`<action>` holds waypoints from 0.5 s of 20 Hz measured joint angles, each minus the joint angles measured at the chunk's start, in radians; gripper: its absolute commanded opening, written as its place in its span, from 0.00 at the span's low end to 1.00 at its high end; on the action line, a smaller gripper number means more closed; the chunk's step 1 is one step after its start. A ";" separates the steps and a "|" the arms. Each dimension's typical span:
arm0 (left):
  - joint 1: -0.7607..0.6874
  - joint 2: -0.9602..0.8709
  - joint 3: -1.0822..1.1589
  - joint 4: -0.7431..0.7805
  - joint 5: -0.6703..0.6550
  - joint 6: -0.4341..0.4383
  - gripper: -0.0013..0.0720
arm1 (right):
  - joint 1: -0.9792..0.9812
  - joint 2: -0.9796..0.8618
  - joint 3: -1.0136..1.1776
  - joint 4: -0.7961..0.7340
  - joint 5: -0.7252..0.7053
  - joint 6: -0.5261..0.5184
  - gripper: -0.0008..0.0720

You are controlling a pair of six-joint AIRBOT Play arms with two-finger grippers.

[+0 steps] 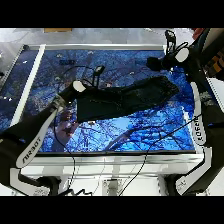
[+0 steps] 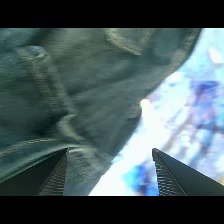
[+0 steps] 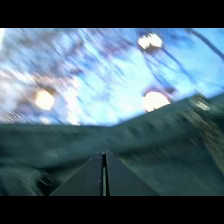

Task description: Fold the clothes and pants, and hang the long-sleeved shirts on hangers.

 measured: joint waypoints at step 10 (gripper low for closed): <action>0.501 -0.021 -0.002 0.156 -0.311 -0.029 0.84 | -0.102 0.004 -0.027 -0.052 0.161 -0.076 0.06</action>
